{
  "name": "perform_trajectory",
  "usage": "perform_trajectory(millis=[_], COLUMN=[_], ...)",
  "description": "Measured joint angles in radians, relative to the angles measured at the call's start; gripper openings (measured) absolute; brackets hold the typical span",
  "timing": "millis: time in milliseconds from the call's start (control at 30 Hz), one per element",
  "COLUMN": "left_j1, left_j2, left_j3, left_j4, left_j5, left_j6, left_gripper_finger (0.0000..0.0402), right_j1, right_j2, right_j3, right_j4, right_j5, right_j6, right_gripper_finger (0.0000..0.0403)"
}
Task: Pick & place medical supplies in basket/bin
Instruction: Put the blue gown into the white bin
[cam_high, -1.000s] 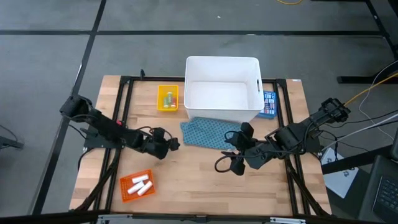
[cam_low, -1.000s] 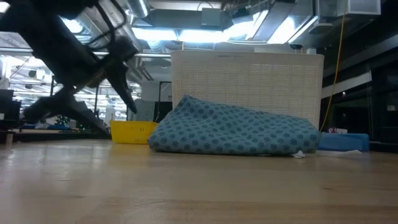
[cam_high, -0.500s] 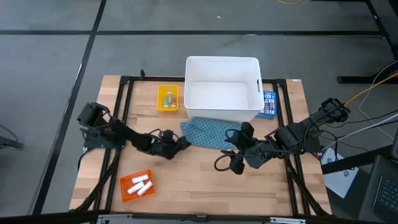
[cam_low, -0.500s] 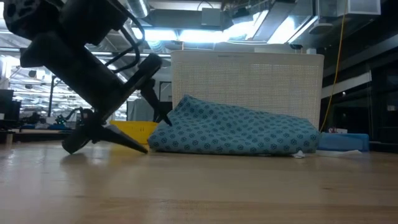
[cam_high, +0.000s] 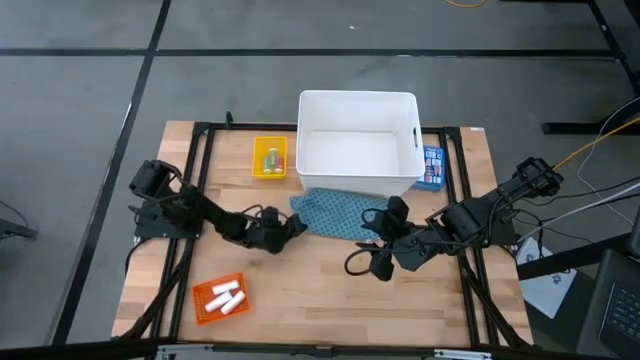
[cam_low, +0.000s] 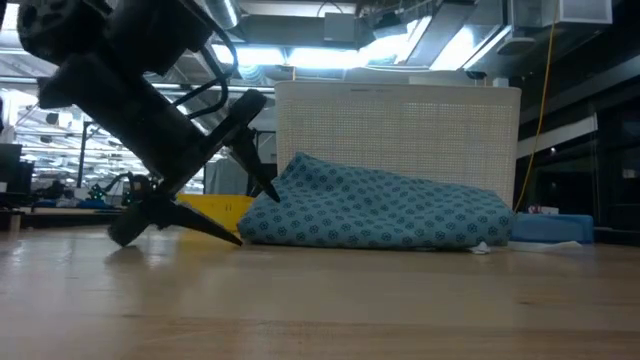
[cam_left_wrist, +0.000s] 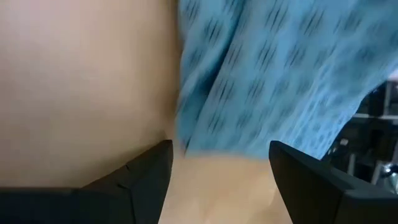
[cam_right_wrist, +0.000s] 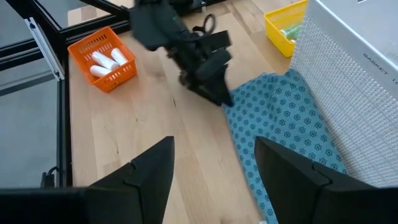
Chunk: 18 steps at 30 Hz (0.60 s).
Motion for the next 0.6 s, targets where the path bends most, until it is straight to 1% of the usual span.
perform_trajectory(millis=[100, 200, 233, 367, 600], left_j1=[0.049, 0.098, 0.118, 0.192, 0.243], left_j2=[0.000, 0.001, 0.001, 0.001, 0.002], left_j3=[0.000, -0.002, -0.002, -0.001, 0.000], left_j4=[0.058, 0.115, 0.130, 0.139, 0.141], left_j5=[-0.006, -0.008, 0.012, 0.158, 0.224], left_j6=[0.067, 0.099, 0.116, 0.180, 0.212], left_gripper_finger=[0.0265, 0.0265, 0.0265, 0.0265, 0.0265], right_j1=[0.000, 0.000, 0.000, -0.005, -0.015], right_j2=[0.000, 0.000, 0.000, 0.000, 0.000], right_j3=[0.000, 0.000, 0.000, 0.000, 0.000], right_j4=[0.000, 0.000, 0.000, 0.001, 0.003], right_j5=[-0.003, -0.006, -0.006, -0.006, -0.006], right_j6=[0.000, 0.000, 0.000, 0.000, -0.003], right_gripper_finger=[0.0224, 0.0224, 0.0224, 0.0224, 0.0224])
